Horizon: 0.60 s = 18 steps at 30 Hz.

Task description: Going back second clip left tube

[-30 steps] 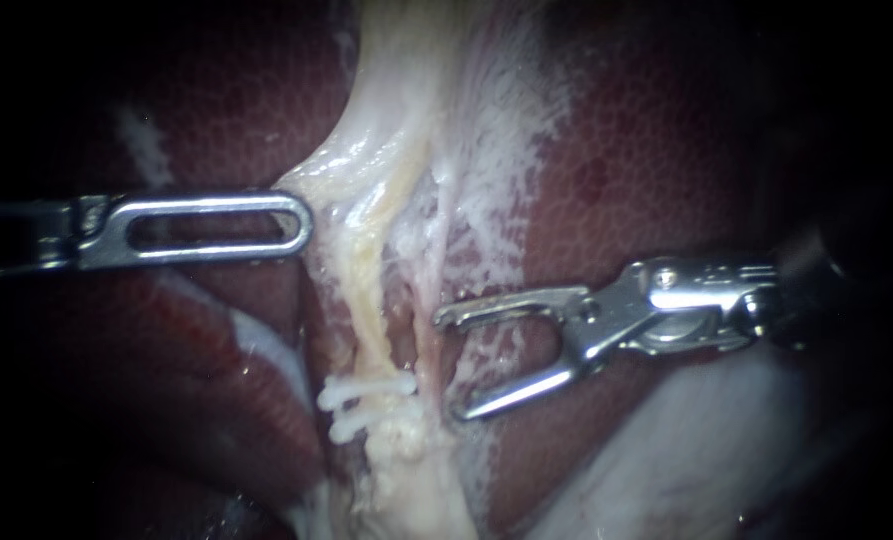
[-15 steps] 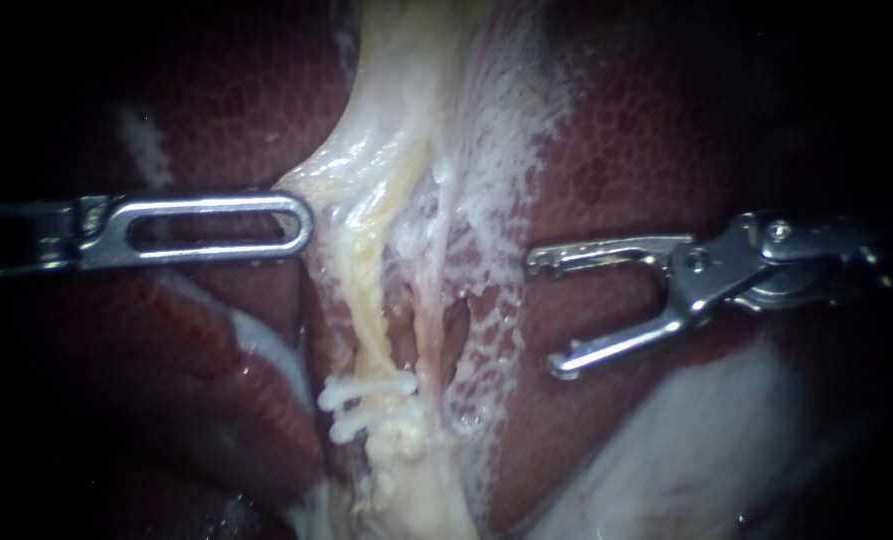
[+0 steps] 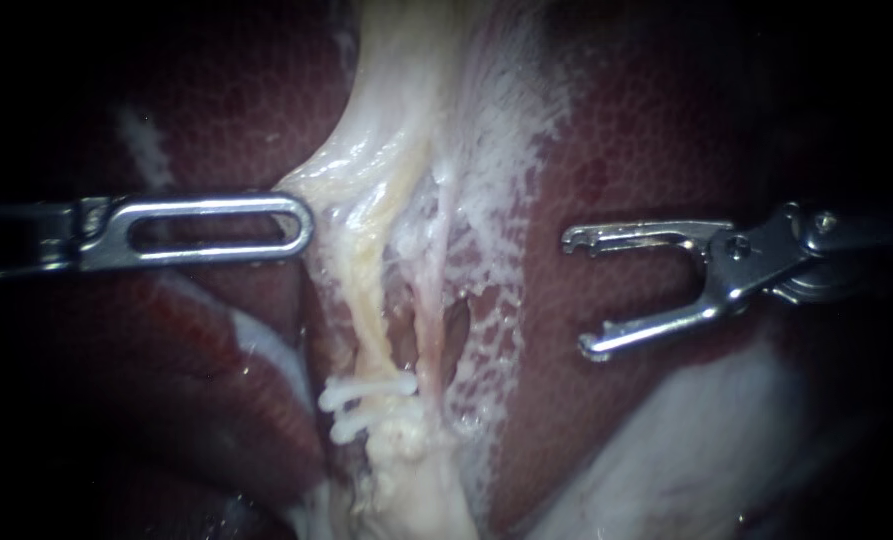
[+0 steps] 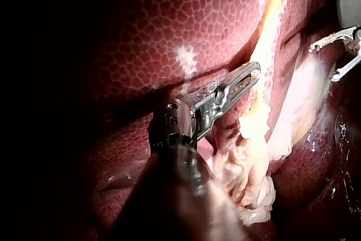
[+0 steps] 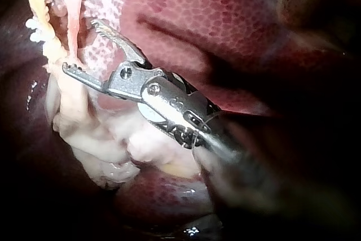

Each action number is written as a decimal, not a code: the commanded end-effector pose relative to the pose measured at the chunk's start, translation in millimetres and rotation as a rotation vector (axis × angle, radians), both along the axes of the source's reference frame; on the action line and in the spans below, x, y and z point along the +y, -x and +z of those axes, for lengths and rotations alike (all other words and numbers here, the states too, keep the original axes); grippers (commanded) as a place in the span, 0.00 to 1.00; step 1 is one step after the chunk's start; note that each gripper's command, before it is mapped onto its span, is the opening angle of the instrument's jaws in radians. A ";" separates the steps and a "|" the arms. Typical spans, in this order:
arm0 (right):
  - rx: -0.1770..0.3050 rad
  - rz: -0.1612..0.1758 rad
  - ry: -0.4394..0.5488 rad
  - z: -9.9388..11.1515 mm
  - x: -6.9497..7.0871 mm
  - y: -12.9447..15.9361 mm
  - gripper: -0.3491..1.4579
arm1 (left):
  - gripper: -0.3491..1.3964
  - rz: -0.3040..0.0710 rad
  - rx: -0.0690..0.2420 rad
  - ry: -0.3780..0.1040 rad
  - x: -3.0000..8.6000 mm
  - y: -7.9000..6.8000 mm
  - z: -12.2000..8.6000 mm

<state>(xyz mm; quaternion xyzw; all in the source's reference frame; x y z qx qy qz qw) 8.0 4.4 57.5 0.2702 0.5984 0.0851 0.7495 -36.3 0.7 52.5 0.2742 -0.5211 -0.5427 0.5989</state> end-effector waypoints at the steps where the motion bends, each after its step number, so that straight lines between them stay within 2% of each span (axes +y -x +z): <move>1: -0.001 0.000 0.000 -0.2 -0.1 -0.1 0.52 | 0.00 0.000 0.000 0.000 0.0 0.0 0.0; 18: 0.003 -0.004 -0.002 -0.5 -0.4 -0.4 0.52 | 0.00 -0.002 0.002 0.002 0.0 0.5 0.7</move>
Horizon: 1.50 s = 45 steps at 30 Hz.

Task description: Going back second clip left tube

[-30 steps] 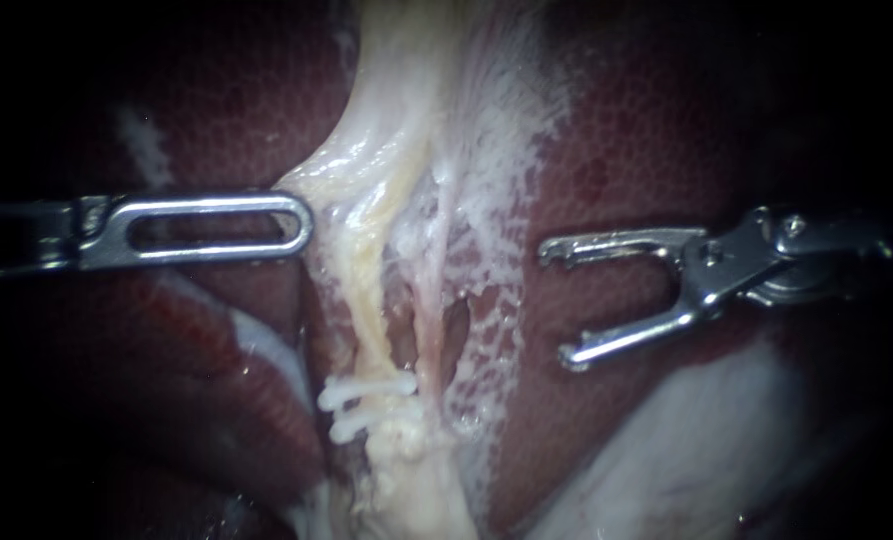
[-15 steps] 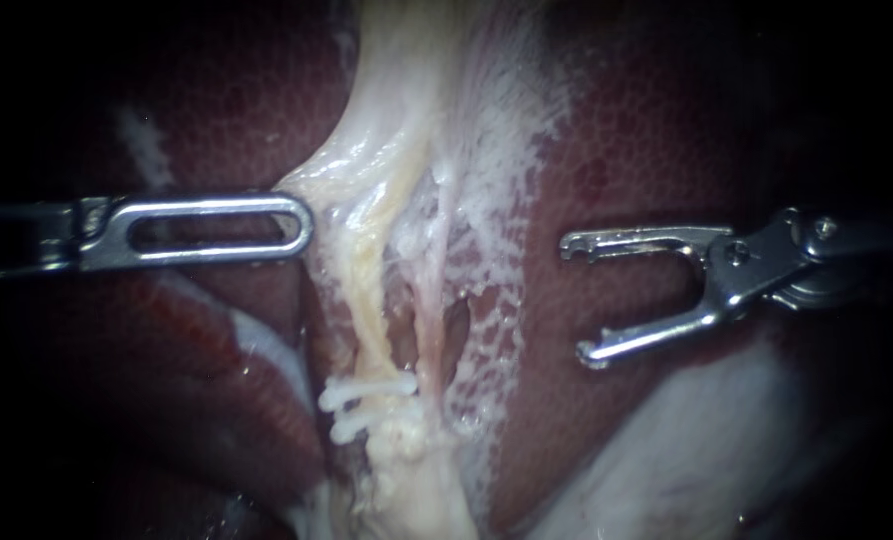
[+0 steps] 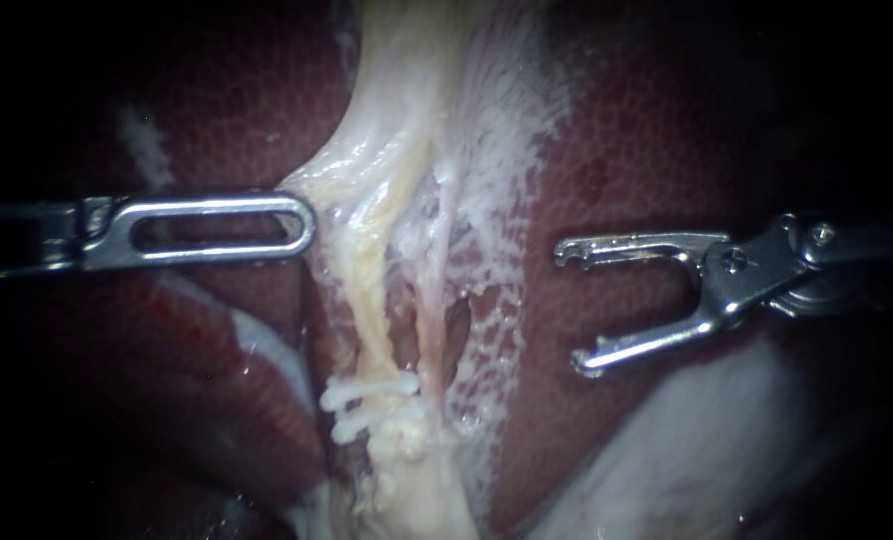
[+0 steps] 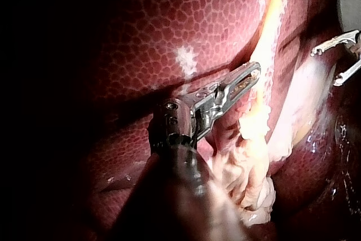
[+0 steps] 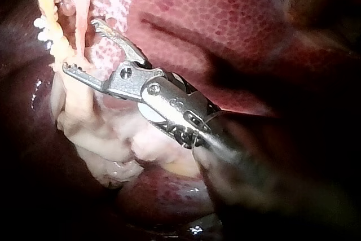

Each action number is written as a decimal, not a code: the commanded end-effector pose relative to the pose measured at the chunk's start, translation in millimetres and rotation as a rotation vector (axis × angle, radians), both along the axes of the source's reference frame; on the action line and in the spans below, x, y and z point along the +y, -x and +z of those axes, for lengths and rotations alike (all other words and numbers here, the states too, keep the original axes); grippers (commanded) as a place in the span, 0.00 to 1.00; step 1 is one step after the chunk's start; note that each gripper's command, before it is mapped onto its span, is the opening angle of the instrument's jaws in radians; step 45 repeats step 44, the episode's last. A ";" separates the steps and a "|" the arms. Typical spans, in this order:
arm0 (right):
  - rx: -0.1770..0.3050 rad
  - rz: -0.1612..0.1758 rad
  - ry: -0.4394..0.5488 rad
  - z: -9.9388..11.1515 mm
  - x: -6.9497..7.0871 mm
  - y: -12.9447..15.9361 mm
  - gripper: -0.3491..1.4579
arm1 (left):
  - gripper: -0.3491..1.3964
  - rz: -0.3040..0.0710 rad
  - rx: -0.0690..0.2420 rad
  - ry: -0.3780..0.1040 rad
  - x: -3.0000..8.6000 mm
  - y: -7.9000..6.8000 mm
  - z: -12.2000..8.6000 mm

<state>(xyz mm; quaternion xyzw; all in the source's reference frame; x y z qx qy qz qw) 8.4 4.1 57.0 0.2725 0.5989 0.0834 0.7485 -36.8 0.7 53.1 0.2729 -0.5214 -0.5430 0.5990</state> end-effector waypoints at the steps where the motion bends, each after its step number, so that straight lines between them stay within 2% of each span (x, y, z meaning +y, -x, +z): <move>1: 0.000 0.000 0.000 0.0 0.0 0.0 0.52 | 0.00 0.002 -0.001 0.001 0.0 0.1 0.1; 10: 0.000 0.000 0.000 -0.1 -0.1 0.0 0.52 | 0.00 0.005 -0.002 0.007 -0.2 1.1 2.1; 18: 0.000 0.000 0.000 -0.2 -0.1 0.1 0.52 | 0.00 0.028 -0.006 0.012 -1.2 3.3 3.5; 22: 0.000 0.000 0.000 -0.2 -0.2 0.1 0.52 | 0.00 0.035 -0.007 0.007 -1.5 4.0 3.9; 45: 0.000 -0.001 0.000 -0.4 -0.3 0.1 0.52 | 0.00 0.038 -0.008 0.002 -1.7 4.5 4.2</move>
